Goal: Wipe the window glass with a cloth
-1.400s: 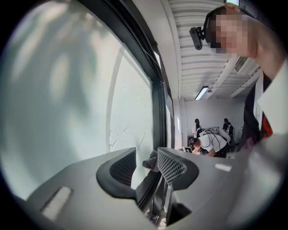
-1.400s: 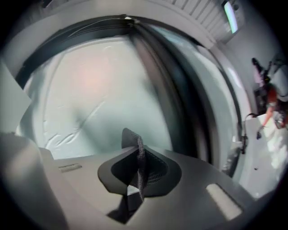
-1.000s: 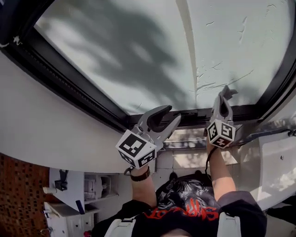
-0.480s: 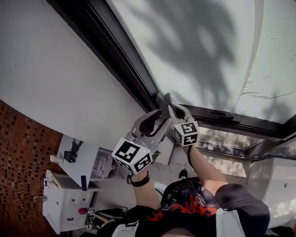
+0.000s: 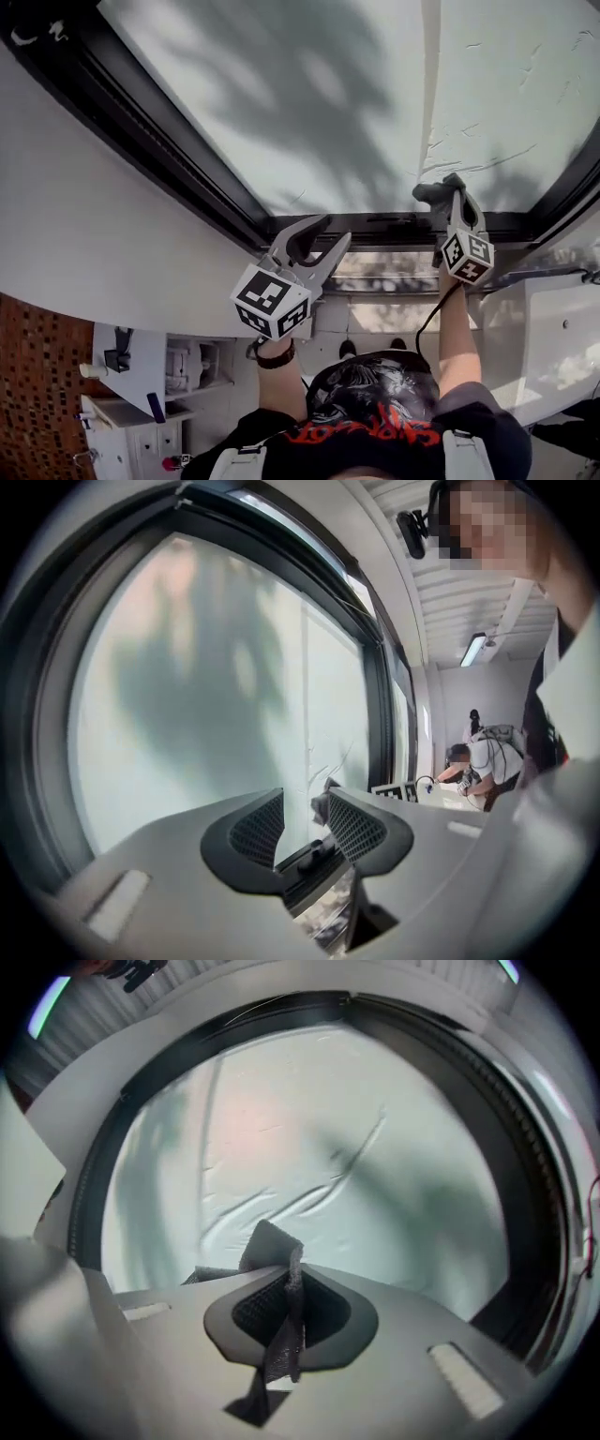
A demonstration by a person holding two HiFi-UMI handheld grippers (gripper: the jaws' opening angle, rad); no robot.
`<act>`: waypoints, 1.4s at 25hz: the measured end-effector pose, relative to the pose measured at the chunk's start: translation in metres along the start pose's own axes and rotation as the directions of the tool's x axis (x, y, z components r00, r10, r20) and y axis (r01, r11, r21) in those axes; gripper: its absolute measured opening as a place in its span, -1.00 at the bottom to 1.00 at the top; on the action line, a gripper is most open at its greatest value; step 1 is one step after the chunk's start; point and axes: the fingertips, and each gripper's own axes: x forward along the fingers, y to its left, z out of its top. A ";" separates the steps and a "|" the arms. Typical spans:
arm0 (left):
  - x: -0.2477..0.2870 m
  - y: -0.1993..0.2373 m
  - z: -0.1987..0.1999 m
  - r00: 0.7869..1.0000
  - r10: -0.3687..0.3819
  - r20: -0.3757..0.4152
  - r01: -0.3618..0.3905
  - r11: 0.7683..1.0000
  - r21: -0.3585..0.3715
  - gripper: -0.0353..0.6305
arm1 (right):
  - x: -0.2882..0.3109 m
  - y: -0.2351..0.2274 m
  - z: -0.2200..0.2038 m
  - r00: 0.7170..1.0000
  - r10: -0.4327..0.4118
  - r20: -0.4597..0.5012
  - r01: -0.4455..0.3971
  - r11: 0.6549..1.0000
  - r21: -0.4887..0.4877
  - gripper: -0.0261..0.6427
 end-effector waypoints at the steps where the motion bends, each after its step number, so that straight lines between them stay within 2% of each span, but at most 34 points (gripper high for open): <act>1: 0.006 -0.006 -0.002 1.000 -0.013 -0.026 0.014 1.000 0.023 -0.46 | -0.005 -0.037 0.009 0.999 -0.051 0.002 0.051 0.998 -0.031 -0.87; 3: 0.011 -0.016 0.000 0.998 -0.032 -0.045 0.035 0.998 0.058 -0.46 | -0.028 -0.114 0.030 0.979 -0.204 0.015 0.204 0.976 -0.079 -0.87; 4: 0.010 -0.016 0.002 0.999 -0.033 -0.042 0.036 0.997 0.067 -0.46 | -0.048 -0.153 0.041 0.949 -0.314 0.034 0.316 0.946 -0.073 -0.87; 6: 0.005 -0.005 0.007 1.000 -0.007 -0.028 0.008 0.998 0.069 -0.46 | -0.094 -0.212 0.054 0.853 -0.516 0.080 0.516 0.856 0.026 -0.87; 7: 0.003 0.003 0.009 1.000 0.015 -0.021 -0.014 0.998 0.062 -0.46 | -0.113 -0.225 0.054 0.815 -0.572 0.094 0.564 0.820 0.096 -0.87; 8: 0.002 0.008 0.010 0.999 0.034 -0.018 -0.033 0.998 0.053 -0.46 | -0.125 -0.226 0.051 0.801 -0.591 0.097 0.574 0.804 0.155 -0.87; 9: 0.001 0.010 0.009 0.999 0.044 -0.017 -0.044 0.998 0.043 -0.46 | -0.128 -0.215 0.043 0.812 -0.575 0.097 0.552 0.811 0.194 -0.87; 10: 0.001 0.011 0.008 0.999 0.046 -0.017 -0.045 0.998 0.036 -0.46 | -0.123 -0.193 0.034 0.845 -0.527 0.096 0.501 0.841 0.206 -0.87; 11: 0.001 0.009 0.007 0.999 0.040 -0.020 -0.039 0.999 0.033 -0.46 | -0.109 -0.160 0.025 0.891 -0.445 0.095 0.422 0.886 0.192 -0.87; 12: 0.002 0.008 0.005 0.999 0.031 -0.024 -0.030 0.999 0.034 -0.46 | -0.090 -0.119 0.017 0.937 -0.337 0.089 0.321 0.934 0.160 -0.87; 13: 0.002 0.007 0.004 0.999 0.025 -0.028 -0.024 0.999 0.038 -0.46 | -0.069 -0.075 0.010 0.972 -0.222 0.080 0.211 0.970 0.123 -0.87; 14: 0.002 0.008 0.003 0.999 0.027 -0.030 -0.025 0.999 0.040 -0.46 | -0.051 -0.031 0.004 0.992 -0.111 0.068 0.104 0.990 0.093 -0.87; 16: -0.006 0.013 0.003 0.998 0.050 -0.032 -0.049 0.998 0.042 -0.46 | -0.026 0.055 -0.011 0.996 0.089 0.025 -0.090 0.994 0.063 -0.87; 18: -0.021 0.019 0.003 0.996 0.087 -0.037 -0.085 0.995 0.044 -0.46 | -0.013 0.138 -0.036 0.961 0.272 -0.048 -0.269 0.961 0.059 -0.87; 19: -0.029 0.023 0.004 0.994 0.106 -0.037 -0.105 0.994 0.044 -0.46 | -0.008 0.176 -0.050 0.930 0.356 -0.092 -0.352 0.934 0.064 -0.87; 21: -0.044 0.032 0.004 0.989 0.140 -0.038 -0.139 0.989 0.042 -0.46 | 0.001 0.244 -0.079 0.848 0.500 -0.178 -0.490 0.866 0.097 -0.87; 24: -0.058 0.042 -0.001 0.984 0.173 -0.043 -0.172 0.985 0.029 -0.46 | 0.001 0.314 -0.109 0.718 0.648 -0.255 -0.630 0.760 0.158 -0.87; 25: -0.060 0.043 -0.003 0.984 0.176 -0.042 -0.175 0.984 0.021 -0.46 | -0.003 0.326 -0.114 0.687 0.676 -0.267 -0.659 0.734 0.164 -0.87; 26: -0.060 0.043 -0.005 0.984 0.172 -0.039 -0.171 0.985 0.010 -0.46 | -0.006 0.329 -0.117 0.670 0.689 -0.275 -0.674 0.720 0.162 -0.87; 27: -0.059 0.041 -0.006 0.987 0.160 -0.035 -0.160 0.987 -0.002 -0.46 | -0.009 0.324 -0.119 0.669 0.688 -0.281 -0.676 0.721 0.157 -0.87; 28: -0.057 0.038 -0.007 0.989 0.144 -0.032 -0.144 0.989 -0.013 -0.46 | -0.009 0.311 -0.118 0.685 0.672 -0.280 -0.661 0.736 0.150 -0.87; 29: -0.054 0.036 -0.009 0.991 0.127 -0.032 -0.128 0.992 -0.022 -0.46 | -0.007 0.290 -0.113 0.719 0.641 -0.268 -0.629 0.764 0.140 -0.87; 32: -0.039 0.029 -0.017 0.995 0.086 -0.044 -0.087 0.996 -0.032 -0.46 | 0.003 0.198 -0.086 0.849 0.481 -0.218 -0.470 0.876 0.104 -0.87; 35: -0.013 0.017 -0.024 0.998 0.027 -0.061 -0.029 0.999 -0.041 -0.46 | 0.004 0.080 -0.067 0.927 0.293 -0.232 -0.279 0.956 0.094 -0.87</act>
